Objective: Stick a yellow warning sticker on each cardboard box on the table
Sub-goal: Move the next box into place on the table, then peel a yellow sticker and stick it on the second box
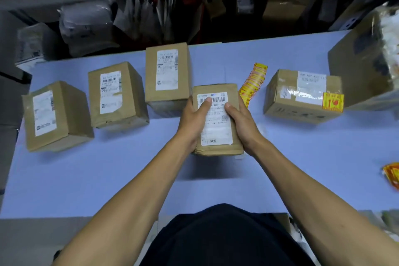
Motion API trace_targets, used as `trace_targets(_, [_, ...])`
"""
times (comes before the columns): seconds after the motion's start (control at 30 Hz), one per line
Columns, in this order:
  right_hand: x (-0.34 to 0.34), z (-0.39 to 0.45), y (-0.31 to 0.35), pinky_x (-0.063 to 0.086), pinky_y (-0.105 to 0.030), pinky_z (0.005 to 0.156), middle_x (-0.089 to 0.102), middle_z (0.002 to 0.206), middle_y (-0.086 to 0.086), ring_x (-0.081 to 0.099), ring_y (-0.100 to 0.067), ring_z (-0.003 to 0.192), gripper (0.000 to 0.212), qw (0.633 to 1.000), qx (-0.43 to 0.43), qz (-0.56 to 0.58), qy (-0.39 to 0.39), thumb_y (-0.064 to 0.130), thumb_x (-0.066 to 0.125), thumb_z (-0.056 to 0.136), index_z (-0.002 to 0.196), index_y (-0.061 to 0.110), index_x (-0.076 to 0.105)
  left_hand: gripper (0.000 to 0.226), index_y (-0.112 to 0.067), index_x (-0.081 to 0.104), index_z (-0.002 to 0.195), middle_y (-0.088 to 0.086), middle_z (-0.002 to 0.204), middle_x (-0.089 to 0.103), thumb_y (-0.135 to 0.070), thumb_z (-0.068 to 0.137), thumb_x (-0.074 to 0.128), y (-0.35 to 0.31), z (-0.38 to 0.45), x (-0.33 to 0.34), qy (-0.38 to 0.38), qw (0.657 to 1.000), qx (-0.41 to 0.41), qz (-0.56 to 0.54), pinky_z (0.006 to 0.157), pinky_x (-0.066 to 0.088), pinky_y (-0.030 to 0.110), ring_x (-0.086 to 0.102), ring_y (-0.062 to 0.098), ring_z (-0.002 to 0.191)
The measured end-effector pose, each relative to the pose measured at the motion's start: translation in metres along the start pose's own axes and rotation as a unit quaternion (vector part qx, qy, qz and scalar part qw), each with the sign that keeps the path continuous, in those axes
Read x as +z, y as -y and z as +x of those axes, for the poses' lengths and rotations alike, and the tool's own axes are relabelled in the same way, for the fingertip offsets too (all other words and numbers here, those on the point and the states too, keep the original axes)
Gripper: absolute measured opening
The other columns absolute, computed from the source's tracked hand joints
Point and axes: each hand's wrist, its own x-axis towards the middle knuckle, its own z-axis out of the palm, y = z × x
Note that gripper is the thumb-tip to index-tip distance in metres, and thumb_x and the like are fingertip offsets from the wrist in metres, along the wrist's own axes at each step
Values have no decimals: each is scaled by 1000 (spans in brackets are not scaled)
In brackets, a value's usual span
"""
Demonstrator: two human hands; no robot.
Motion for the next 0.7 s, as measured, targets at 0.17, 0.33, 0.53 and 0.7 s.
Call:
trace_targets(0.17, [9,-36,-40,58,-29,88,68,129,-1,69,-15,110,42,999,38,-20,2,19,47,105,146,22,42,27,-25,60,120,-1,113,74,-35,95,63,43,-29,-22,-12,999,-30,34,93,57,47,73,18,100])
trace_targets(0.33, [21,-46,-66,56,-29,90,69,125,4,70,-13,108,44,994,55,-87,23,21,54,102,144,30,42,27,-23,61,120,0,109,75,-35,96,62,73,-41,-46,-32,998,-52,27,88,59,49,75,19,94])
trace_targets(0.53, [33,-43,-82,48,-41,107,59,141,3,62,-14,121,62,984,63,-165,31,33,54,101,155,27,25,41,-31,59,123,-7,115,73,-50,87,59,83,-40,-64,-38,995,-34,91,95,56,47,71,16,102])
trace_targets(0.7, [31,-34,-79,47,-42,107,60,139,7,61,-14,121,65,970,68,-232,27,45,54,98,155,31,27,48,-29,55,131,-5,120,69,-51,88,59,84,-31,-63,-69,988,-38,130,98,53,44,67,19,108])
